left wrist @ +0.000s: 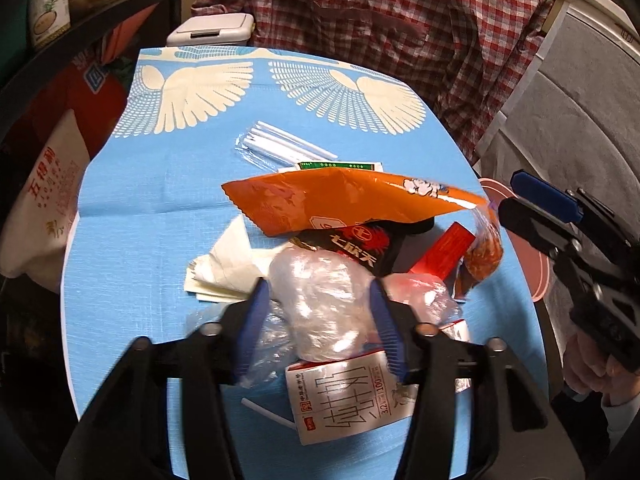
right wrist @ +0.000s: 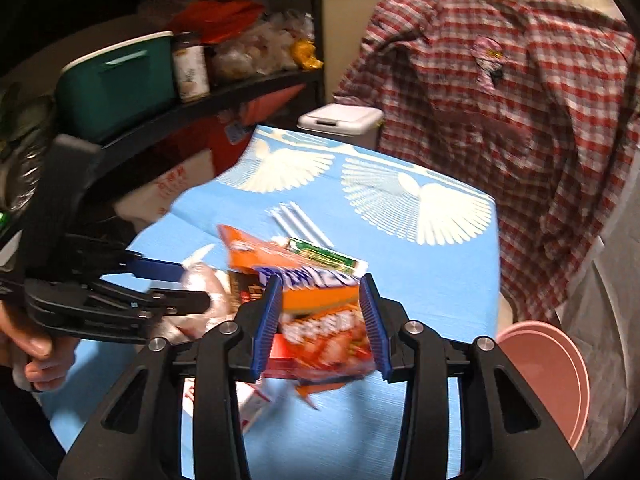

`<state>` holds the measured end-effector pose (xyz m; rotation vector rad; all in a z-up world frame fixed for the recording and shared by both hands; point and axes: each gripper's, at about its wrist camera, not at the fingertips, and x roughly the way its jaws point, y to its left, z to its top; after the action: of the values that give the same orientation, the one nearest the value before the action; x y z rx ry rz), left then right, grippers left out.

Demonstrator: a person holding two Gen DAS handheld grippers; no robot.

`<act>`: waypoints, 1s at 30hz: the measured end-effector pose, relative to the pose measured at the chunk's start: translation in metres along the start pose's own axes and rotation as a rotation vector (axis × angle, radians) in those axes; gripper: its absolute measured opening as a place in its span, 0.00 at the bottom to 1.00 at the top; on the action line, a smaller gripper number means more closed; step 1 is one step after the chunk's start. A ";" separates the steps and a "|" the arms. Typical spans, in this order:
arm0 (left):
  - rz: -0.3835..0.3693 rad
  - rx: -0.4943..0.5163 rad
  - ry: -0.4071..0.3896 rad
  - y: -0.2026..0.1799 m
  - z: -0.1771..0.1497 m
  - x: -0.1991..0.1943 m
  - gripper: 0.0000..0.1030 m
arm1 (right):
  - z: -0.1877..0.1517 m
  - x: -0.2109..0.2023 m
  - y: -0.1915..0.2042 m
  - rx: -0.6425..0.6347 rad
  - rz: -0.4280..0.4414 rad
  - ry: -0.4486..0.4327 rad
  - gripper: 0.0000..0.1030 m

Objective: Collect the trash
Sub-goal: 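Grasp the clear plastic bag with the left tool while the right tool grasps the orange snack bag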

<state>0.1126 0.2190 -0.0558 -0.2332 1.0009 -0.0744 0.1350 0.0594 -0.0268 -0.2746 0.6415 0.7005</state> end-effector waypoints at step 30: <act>0.031 -0.064 -0.157 0.010 0.005 -0.063 0.27 | 0.009 -0.052 -0.033 0.091 -0.141 -0.123 0.00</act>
<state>0.0823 0.2396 -0.0038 -0.2774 0.8512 0.0044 0.1309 0.0126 0.0139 -0.1887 0.5302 0.5467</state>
